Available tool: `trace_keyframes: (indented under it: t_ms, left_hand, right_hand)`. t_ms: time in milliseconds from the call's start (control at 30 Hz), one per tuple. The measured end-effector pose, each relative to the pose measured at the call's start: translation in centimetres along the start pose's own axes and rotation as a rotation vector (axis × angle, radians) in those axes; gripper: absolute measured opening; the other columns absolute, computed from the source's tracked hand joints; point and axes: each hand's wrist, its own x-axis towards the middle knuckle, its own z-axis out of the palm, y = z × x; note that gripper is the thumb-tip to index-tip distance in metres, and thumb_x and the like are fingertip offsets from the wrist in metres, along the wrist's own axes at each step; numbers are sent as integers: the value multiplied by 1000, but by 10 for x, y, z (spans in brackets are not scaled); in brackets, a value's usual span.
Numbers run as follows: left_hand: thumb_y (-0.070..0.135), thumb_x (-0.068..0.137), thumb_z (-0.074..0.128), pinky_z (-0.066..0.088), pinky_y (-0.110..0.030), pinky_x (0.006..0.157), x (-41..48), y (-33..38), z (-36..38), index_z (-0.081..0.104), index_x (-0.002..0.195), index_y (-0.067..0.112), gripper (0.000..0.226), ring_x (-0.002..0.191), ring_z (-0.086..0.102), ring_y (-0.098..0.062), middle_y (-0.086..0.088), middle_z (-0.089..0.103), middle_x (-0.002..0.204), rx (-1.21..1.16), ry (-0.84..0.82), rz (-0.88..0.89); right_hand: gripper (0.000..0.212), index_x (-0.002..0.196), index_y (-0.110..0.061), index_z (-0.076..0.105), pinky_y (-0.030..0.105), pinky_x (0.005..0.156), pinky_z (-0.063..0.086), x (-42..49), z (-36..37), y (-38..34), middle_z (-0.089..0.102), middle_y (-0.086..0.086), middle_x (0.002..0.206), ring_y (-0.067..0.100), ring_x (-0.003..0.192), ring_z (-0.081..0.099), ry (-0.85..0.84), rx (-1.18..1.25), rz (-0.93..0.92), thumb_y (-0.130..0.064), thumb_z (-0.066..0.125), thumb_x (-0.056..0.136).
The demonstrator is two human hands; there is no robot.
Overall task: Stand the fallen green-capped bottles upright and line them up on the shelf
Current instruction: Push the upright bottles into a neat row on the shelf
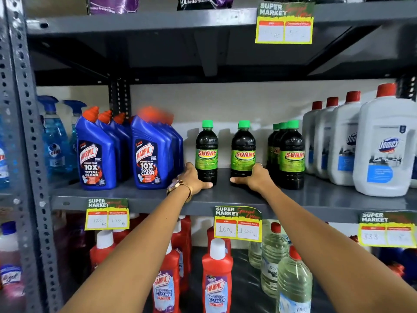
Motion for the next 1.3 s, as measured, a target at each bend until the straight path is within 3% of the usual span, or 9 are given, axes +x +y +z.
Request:
trace_keyframes:
  t_ms: [267,1300]
  left_hand:
    - [40,77,74,45,-47,100,2,-2,2,38,125,8,68,117,53,-34,-15,53,130,86,32,51]
    - [45,85,65,43,-44,99,-4,6,2,42,129,9,62,122,47,-36,-17,52,134,210,43,31]
  right_hand:
    - [87,130,1,46,45,103,46,-1,0,-1,58,21,131,37,122,54,48,-23,11,-43,86,66]
    - [83,128,1,47,47,105,43,-4,-1,2,57,20,131,39,125,51,42,-25,-4,-43,84,69]
